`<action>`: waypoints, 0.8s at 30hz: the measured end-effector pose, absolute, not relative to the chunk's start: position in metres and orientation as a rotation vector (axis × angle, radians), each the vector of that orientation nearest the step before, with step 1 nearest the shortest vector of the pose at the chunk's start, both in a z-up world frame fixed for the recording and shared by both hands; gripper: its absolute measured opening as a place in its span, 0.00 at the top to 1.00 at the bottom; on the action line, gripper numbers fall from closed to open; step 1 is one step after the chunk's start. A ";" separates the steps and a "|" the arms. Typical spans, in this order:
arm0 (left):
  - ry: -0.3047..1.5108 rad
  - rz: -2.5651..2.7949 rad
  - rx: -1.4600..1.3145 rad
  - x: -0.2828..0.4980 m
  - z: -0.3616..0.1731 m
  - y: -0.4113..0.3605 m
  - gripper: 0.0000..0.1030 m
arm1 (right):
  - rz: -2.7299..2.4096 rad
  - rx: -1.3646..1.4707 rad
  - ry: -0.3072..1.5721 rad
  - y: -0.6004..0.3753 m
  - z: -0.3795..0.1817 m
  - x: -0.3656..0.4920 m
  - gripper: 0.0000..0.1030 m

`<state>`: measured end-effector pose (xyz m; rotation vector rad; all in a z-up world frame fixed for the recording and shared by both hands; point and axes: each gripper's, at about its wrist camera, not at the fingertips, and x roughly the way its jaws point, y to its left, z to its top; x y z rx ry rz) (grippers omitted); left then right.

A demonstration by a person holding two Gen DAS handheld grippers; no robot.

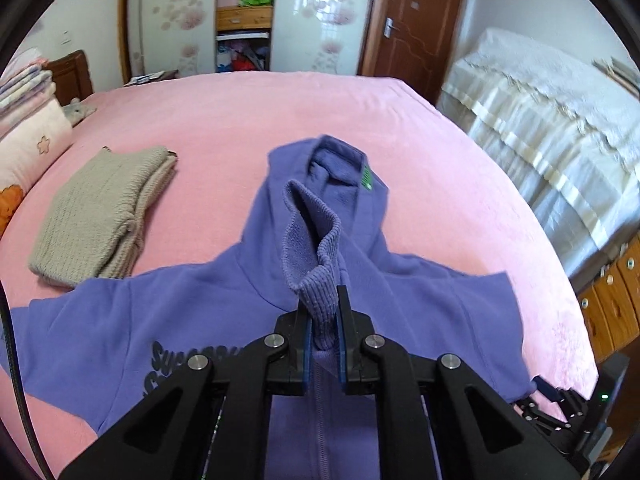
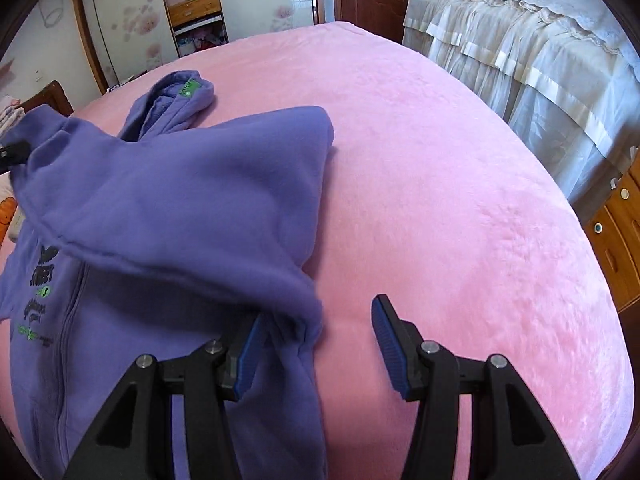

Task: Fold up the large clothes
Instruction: 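Grasp the laid cuff with the left tool and pull it flat across the chest, then open the left tool to release the cuff and withdraw both tools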

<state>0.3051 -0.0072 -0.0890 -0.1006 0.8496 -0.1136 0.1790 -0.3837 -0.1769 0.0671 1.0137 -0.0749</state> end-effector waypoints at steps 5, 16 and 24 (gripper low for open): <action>0.856 -0.073 -0.117 0.310 -0.104 0.013 0.93 | -0.035 0.079 1.054 -0.376 -0.192 0.190 0.76; 0.958 -0.006 -0.137 0.311 -0.180 0.045 0.93 | -0.101 -0.023 1.020 -0.358 -0.192 0.183 0.80; 1.043 0.024 -0.153 0.309 -0.228 0.060 0.87 | -0.126 -0.111 1.059 -0.348 -0.197 0.180 0.75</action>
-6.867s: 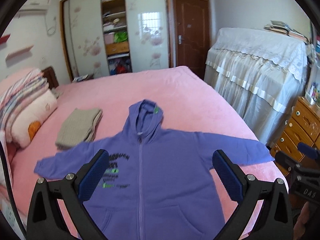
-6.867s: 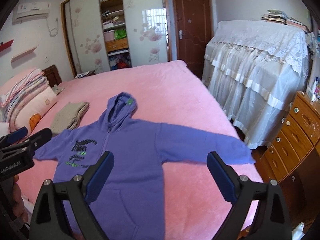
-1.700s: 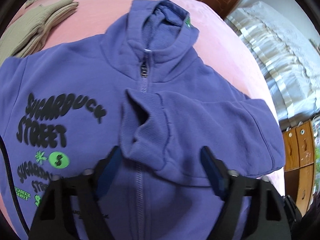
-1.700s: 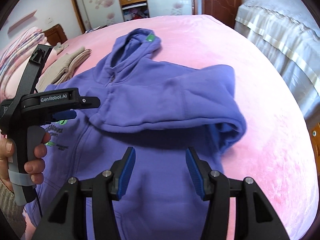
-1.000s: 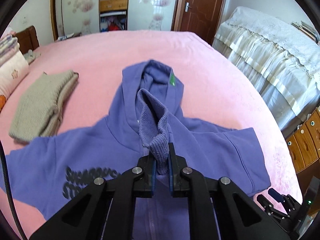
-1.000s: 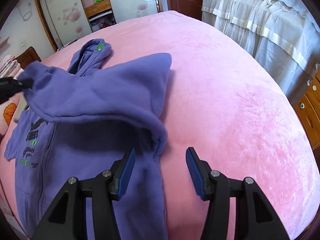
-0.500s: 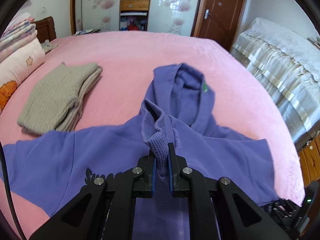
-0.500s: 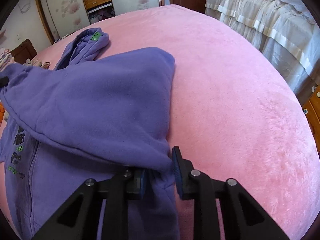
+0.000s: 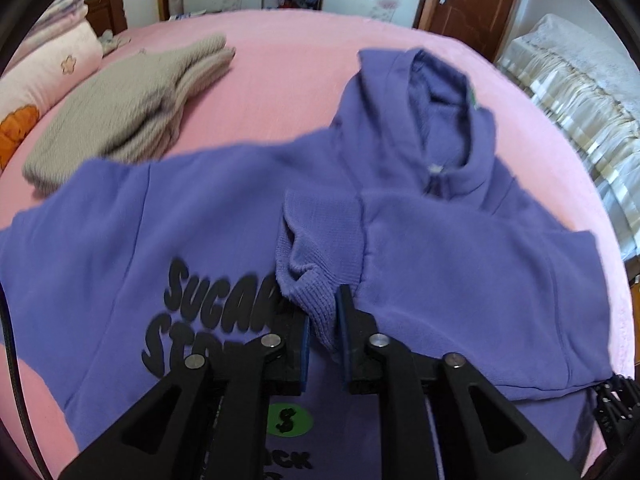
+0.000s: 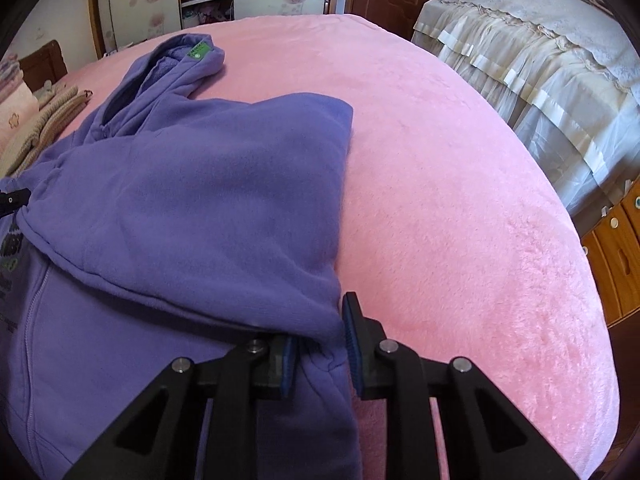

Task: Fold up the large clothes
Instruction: 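Open the left tool to release the cuff and withdraw both tools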

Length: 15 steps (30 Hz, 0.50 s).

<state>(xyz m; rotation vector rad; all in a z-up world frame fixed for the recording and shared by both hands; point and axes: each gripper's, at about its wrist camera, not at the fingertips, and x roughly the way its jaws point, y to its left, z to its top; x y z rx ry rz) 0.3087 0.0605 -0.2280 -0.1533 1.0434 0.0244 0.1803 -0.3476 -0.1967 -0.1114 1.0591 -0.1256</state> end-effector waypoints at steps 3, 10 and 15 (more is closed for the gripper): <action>1.044 0.025 -0.176 0.304 -0.232 0.067 0.75 | -0.123 -0.107 1.072 -0.350 -0.194 0.175 0.71; 1.051 0.023 -0.155 0.286 -0.211 0.083 0.47 | -0.082 -0.132 1.053 -0.356 -0.165 0.154 0.61; 0.993 0.018 -0.135 0.272 -0.175 0.095 0.47 | -0.034 -0.114 0.990 -0.359 -0.127 0.152 0.61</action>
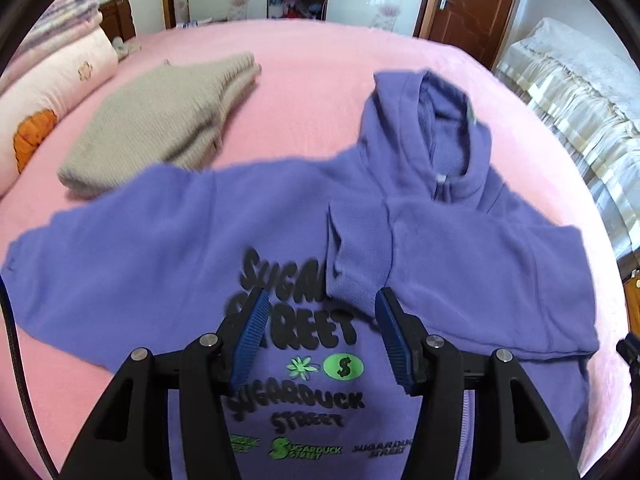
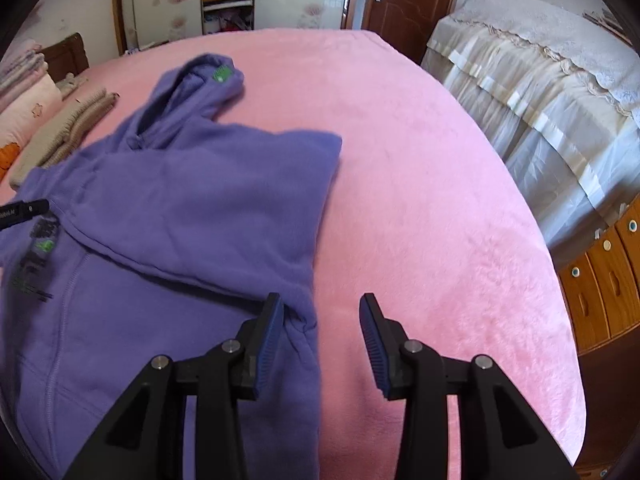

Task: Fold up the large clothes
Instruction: 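Open the left tool to release the cuff and withdraw both tools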

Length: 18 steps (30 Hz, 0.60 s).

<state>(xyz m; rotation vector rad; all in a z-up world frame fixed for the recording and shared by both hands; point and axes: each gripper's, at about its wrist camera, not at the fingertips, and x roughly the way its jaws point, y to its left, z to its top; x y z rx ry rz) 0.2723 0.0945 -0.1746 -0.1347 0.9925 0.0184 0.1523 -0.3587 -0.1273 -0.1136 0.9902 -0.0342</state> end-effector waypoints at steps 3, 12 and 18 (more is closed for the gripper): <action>0.945 -0.012 -0.155 0.276 -0.151 0.095 0.47 | -0.036 -0.106 0.967 -0.358 -0.110 0.172 0.61; 1.003 -0.093 -0.140 0.327 -0.161 0.061 0.48 | 0.054 -0.042 0.980 -0.336 -0.116 0.273 0.62; 1.119 -0.076 -0.105 0.351 -0.210 0.045 0.54 | 0.115 -0.052 1.065 -0.319 -0.158 0.315 0.65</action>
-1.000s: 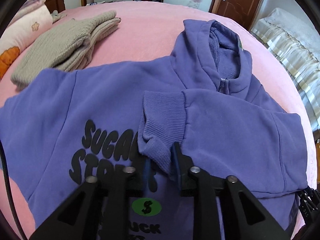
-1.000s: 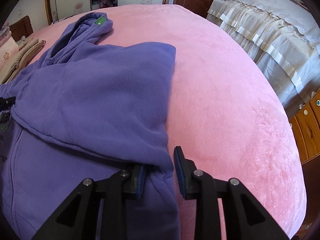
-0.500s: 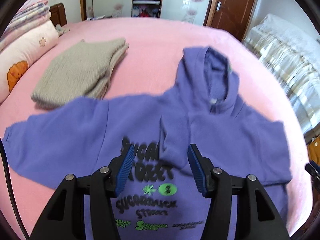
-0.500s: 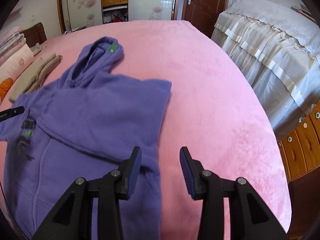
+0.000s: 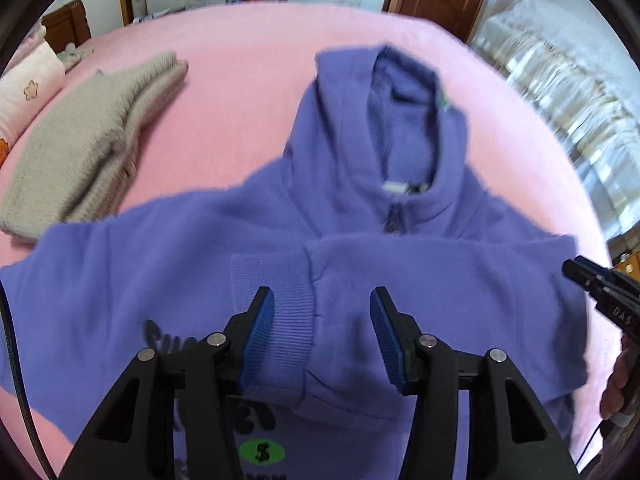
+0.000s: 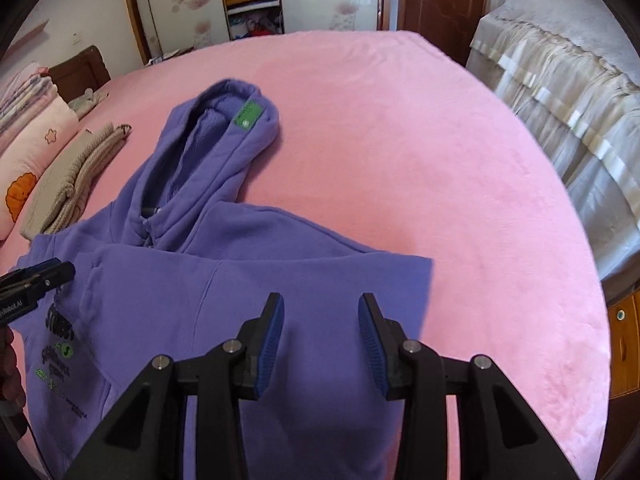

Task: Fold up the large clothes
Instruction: 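Open the left tool to release the cuff and withdraw both tools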

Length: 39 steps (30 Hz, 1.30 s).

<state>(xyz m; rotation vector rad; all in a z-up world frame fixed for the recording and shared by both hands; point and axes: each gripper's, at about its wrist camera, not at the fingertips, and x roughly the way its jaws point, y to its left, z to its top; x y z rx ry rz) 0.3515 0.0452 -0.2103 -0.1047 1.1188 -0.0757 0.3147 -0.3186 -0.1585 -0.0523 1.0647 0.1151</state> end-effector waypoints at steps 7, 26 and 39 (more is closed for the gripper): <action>1.140 -0.051 -0.052 0.351 -0.236 0.046 0.56 | 0.035 -0.029 1.109 -0.356 -0.193 0.331 1.00; 1.087 -0.015 -0.030 0.325 -0.188 0.046 0.23 | -0.045 -0.076 1.052 -0.356 -0.148 0.293 0.97; 0.935 -0.070 -0.061 0.223 -0.067 0.045 0.12 | -0.021 -0.050 0.963 -0.299 -0.055 0.191 0.78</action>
